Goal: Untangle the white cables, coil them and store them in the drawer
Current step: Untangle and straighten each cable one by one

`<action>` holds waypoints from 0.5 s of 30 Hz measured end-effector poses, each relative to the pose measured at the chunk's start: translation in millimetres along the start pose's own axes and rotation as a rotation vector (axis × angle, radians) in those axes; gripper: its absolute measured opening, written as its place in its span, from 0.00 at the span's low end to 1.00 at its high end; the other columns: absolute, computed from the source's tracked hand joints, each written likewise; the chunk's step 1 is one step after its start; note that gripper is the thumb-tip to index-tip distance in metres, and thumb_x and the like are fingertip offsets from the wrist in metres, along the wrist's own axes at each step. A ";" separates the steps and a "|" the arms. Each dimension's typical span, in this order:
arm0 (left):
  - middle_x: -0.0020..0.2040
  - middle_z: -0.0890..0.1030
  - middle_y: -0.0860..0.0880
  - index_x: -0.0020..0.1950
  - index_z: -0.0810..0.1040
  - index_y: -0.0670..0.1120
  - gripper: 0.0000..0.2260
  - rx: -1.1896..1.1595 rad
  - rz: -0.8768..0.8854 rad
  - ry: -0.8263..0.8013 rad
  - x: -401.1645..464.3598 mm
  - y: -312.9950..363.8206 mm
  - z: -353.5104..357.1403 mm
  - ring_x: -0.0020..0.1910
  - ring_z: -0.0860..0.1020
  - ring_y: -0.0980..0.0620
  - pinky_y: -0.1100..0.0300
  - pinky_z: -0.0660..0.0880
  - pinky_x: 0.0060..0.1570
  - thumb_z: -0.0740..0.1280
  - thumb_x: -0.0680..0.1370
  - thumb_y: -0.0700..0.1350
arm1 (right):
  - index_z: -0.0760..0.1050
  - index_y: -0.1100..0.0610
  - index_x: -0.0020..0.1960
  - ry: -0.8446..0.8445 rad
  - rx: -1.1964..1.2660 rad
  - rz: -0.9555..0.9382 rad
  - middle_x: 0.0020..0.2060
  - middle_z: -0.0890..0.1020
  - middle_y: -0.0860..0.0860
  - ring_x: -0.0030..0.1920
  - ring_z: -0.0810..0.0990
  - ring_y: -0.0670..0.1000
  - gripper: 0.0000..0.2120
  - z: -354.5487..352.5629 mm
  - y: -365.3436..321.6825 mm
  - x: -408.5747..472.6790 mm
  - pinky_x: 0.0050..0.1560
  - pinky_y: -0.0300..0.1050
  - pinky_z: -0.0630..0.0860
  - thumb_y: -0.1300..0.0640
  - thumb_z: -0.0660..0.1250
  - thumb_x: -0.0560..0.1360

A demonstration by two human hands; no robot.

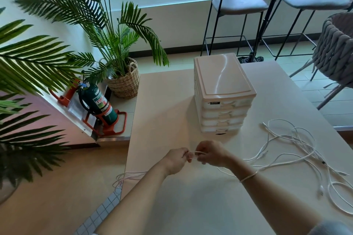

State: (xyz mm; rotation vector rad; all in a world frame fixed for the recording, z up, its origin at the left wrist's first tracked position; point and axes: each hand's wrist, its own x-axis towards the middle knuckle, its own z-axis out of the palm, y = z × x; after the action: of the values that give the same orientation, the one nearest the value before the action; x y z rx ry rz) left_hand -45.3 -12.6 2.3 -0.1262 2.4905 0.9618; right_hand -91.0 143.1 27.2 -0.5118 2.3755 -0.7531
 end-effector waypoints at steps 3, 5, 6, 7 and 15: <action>0.44 0.75 0.46 0.44 0.72 0.49 0.10 0.019 0.015 -0.025 -1.4 0.1 2.4 0.41 0.70 0.50 0.68 0.64 0.32 0.55 0.82 0.47 | 0.74 0.49 0.36 -0.076 0.093 0.060 0.32 0.81 0.50 0.26 0.74 0.39 0.09 -2.2 5.6 1.4 0.32 0.34 0.72 0.62 0.67 0.69; 0.45 0.75 0.47 0.45 0.74 0.49 0.10 0.045 0.030 -0.034 -2.6 1.3 3.7 0.43 0.70 0.50 0.62 0.64 0.36 0.55 0.82 0.47 | 0.76 0.54 0.38 -0.165 0.263 0.109 0.33 0.79 0.52 0.28 0.74 0.44 0.08 -3.9 10.1 0.4 0.29 0.35 0.70 0.66 0.66 0.70; 0.45 0.75 0.47 0.47 0.75 0.47 0.11 0.055 0.037 -0.037 -2.9 1.1 4.2 0.43 0.70 0.50 0.61 0.63 0.38 0.55 0.82 0.47 | 0.76 0.56 0.39 -0.197 0.337 0.127 0.33 0.78 0.53 0.29 0.73 0.45 0.08 -4.3 12.8 0.1 0.28 0.36 0.68 0.68 0.66 0.70; 0.45 0.75 0.47 0.49 0.77 0.45 0.12 0.063 0.042 -0.038 -2.6 0.9 4.5 0.43 0.70 0.50 0.61 0.63 0.39 0.55 0.82 0.47 | 0.77 0.57 0.38 -0.214 0.385 0.146 0.32 0.76 0.53 0.29 0.72 0.46 0.08 -4.5 15.1 0.1 0.28 0.36 0.66 0.69 0.66 0.69; 0.42 0.73 0.48 0.53 0.77 0.42 0.13 0.089 0.053 -0.090 -4.4 5.1 7.5 0.42 0.69 0.50 0.60 0.62 0.36 0.56 0.82 0.48 | 0.78 0.53 0.34 -0.177 0.242 0.269 0.27 0.75 0.50 0.27 0.70 0.45 0.10 -2.4 20.5 7.3 0.28 0.37 0.67 0.66 0.69 0.70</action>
State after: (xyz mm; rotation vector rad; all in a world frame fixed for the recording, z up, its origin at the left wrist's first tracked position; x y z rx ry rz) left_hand -39.7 -4.3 2.6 0.0112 2.4595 0.8570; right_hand -101.6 156.0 13.0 -0.1467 2.0984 -0.8194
